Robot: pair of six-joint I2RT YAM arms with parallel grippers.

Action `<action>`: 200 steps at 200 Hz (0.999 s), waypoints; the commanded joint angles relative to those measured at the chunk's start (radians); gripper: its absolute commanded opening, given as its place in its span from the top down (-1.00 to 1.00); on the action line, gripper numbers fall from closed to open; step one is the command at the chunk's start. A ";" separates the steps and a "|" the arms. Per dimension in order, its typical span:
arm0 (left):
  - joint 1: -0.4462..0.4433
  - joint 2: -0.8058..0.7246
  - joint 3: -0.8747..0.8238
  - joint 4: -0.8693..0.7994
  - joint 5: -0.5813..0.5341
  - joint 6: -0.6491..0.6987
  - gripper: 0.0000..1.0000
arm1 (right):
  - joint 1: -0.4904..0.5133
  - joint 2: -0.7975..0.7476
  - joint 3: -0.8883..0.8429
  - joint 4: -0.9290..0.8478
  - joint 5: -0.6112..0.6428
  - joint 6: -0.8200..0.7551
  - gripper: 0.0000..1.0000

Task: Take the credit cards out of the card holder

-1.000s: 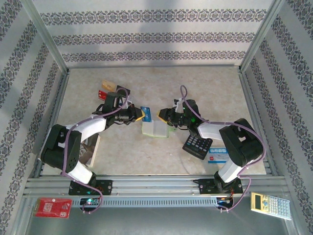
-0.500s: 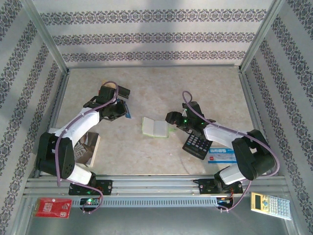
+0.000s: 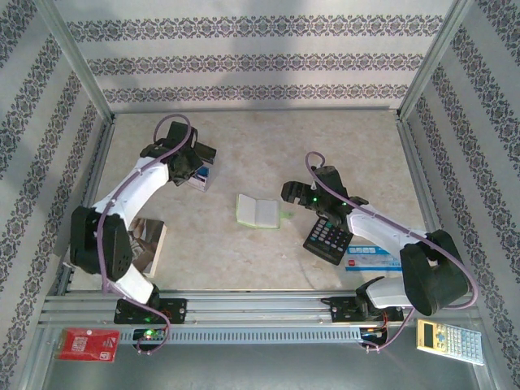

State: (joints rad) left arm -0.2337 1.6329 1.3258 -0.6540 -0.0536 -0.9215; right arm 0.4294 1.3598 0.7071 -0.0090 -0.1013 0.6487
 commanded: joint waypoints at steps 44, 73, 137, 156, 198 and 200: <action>0.004 0.139 0.149 -0.131 -0.121 -0.276 1.00 | -0.026 0.044 0.093 -0.036 -0.025 -0.043 -0.96; 0.006 0.181 0.171 -0.120 -0.111 -0.326 1.00 | -0.035 0.058 0.114 -0.042 -0.041 -0.043 -0.96; 0.005 0.251 0.237 -0.114 -0.094 -0.341 1.00 | -0.038 0.061 0.127 -0.050 -0.048 -0.037 -0.96; 0.006 0.262 0.237 -0.110 -0.089 -0.346 1.00 | -0.038 0.058 0.126 -0.051 -0.049 -0.032 -0.96; 0.007 0.292 0.261 -0.110 -0.049 -0.351 1.00 | -0.038 0.054 0.124 -0.054 -0.054 -0.021 -0.96; 0.007 0.294 0.261 -0.109 -0.048 -0.351 1.00 | -0.038 0.053 0.124 -0.054 -0.055 -0.021 -0.96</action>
State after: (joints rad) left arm -0.2337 1.8996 1.5490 -0.7273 -0.1268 -1.2438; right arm 0.4007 1.4166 0.8078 -0.0502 -0.1463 0.6220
